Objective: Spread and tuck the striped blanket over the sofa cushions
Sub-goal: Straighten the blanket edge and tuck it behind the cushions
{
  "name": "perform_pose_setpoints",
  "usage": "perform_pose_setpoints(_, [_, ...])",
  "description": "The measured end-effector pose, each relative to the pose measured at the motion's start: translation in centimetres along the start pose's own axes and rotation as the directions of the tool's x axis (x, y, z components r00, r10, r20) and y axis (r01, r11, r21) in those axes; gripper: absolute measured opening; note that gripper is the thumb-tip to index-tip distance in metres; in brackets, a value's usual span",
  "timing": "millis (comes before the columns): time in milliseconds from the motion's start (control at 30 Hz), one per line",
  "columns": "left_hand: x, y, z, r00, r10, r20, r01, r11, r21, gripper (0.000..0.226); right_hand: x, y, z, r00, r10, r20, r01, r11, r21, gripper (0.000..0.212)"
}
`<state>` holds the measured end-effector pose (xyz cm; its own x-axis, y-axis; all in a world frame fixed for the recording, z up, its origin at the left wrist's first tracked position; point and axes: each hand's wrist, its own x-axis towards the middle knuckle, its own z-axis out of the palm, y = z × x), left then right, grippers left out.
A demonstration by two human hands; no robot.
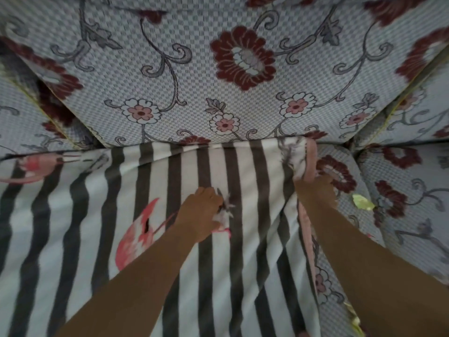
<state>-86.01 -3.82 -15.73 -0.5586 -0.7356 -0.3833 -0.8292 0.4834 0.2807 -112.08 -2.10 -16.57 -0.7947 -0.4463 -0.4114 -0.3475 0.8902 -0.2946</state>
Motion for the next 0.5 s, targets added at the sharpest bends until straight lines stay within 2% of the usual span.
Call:
perform_pose_setpoints(67, [0.2, 1.4, 0.9, 0.999, -0.046, -0.003, 0.046, 0.996, 0.078, 0.039, -0.7, 1.9, -0.3, 0.981, -0.018, 0.192, 0.007, 0.998, 0.059, 0.066])
perform_pose_setpoints(133, [0.2, 2.3, 1.2, 0.996, -0.083, -0.028, 0.086, 0.987, 0.138, 0.030, -1.2, 3.7, -0.5, 0.962, -0.044, 0.268, 0.023, 0.996, 0.082, 0.063])
perform_pose_setpoints(233, [-0.1, 3.2, 0.8, 0.994, -0.101, -0.048, 0.106, 0.987, 0.124, 0.019, -1.7, 4.9, -1.5, 0.981, -0.144, 0.129, 0.127, 0.982, 0.137, 0.043])
perform_pose_setpoints(300, [-0.8, 3.6, 0.1, 0.991, -0.113, -0.066, 0.112, 0.994, -0.005, 0.012, -2.2, 5.4, -3.0, 0.982, -0.185, 0.036, 0.175, 0.965, 0.197, 0.036])
perform_pose_setpoints(367, [-1.4, 4.0, -0.5, 0.992, -0.101, -0.070, 0.091, 0.988, -0.125, 0.008, -2.3, 6.9, -4.5, 0.986, -0.166, -0.011, 0.166, 0.974, 0.154, 0.037])
perform_pose_setpoints(433, [-2.1, 4.2, -0.6, 0.998, -0.042, 0.040, 0.047, 0.989, -0.140, 0.008, -2.2, 9.1, -5.4, 0.992, -0.110, 0.058, 0.110, 0.994, -0.005, 0.041])
perform_pose_setpoints(500, [-2.9, 4.9, 0.1, 0.971, 0.014, 0.241, 0.011, 0.995, -0.102, 0.011, -2.5, 11.1, -6.1, 0.980, -0.048, 0.195, 0.081, 0.983, -0.164, 0.042])
